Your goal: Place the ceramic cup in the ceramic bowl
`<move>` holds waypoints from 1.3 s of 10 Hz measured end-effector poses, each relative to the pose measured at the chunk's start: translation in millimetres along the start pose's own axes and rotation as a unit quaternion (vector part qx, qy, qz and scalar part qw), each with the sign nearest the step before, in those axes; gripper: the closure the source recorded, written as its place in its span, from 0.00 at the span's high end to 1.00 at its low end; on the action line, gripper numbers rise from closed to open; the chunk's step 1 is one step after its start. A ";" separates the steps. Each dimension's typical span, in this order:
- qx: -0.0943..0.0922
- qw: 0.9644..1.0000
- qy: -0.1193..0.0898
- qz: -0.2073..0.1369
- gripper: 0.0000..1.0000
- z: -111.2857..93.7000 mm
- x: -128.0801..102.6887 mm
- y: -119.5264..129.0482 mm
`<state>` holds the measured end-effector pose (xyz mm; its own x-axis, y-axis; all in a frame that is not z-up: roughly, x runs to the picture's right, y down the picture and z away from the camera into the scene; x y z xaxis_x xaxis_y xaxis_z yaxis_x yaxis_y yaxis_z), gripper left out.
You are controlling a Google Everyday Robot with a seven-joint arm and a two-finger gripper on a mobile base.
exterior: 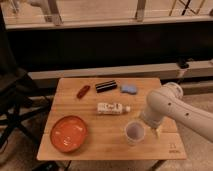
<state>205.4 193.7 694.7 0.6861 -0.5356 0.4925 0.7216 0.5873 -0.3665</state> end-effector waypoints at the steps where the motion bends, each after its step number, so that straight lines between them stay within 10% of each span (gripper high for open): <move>1: 0.001 1.000 -0.004 -0.001 0.80 0.6 -1.1 1.9; 13: 0.011 1.000 -0.015 -0.023 0.80 24.4 -17.7 30.7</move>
<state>213.2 236.1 694.0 0.6495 -0.5435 0.5318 0.7493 0.5766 -0.3258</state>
